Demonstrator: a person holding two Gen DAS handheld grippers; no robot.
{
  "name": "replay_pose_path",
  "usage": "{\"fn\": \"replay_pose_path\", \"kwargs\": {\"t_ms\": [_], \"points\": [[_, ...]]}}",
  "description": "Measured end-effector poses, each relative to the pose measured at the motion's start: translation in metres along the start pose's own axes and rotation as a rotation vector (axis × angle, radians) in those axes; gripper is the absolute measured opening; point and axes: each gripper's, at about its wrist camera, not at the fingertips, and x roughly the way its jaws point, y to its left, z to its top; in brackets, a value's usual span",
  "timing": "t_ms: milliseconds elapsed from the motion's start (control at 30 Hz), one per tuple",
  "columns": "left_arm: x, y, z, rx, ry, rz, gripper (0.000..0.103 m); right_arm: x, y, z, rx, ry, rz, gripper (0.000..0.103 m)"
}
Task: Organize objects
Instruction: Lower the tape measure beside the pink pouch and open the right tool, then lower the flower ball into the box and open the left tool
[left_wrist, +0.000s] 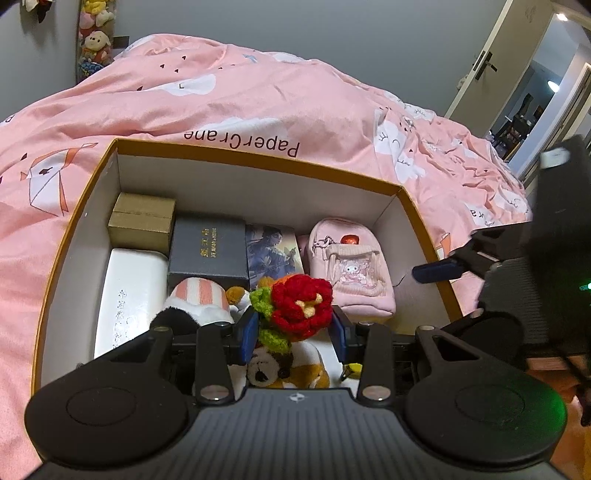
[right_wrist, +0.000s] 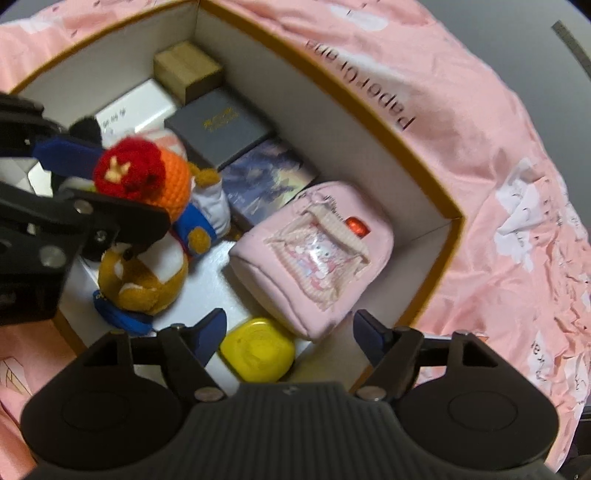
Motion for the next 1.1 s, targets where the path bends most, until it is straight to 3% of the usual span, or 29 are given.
{"fn": "replay_pose_path", "kwargs": {"t_ms": [100, 333, 500, 633, 900, 1100], "points": [[-0.002, -0.002, 0.002, -0.002, -0.009, -0.005, 0.045, -0.022, -0.007, -0.006, 0.059, -0.095, -0.023, 0.076], [0.003, -0.020, 0.010, 0.047, -0.008, -0.025, 0.045, -0.054, -0.025, -0.044, 0.297, -0.263, -0.173, 0.082], [0.020, -0.037, 0.008, 0.092, 0.031, -0.029, 0.045, -0.054, -0.041, -0.074, 0.571, -0.295, -0.141, 0.082], [0.032, -0.041, 0.005, 0.104, 0.044, -0.014, 0.045, -0.049, -0.045, -0.090, 0.719, -0.312, -0.113, 0.082], [0.046, -0.041, 0.001, 0.126, 0.051, 0.010, 0.046, -0.038, -0.038, -0.100, 0.760, -0.282, -0.091, 0.083], [0.046, -0.040, -0.001, 0.128, 0.025, 0.011, 0.063, -0.037, -0.033, -0.100, 0.742, -0.277, -0.088, 0.083]]}}
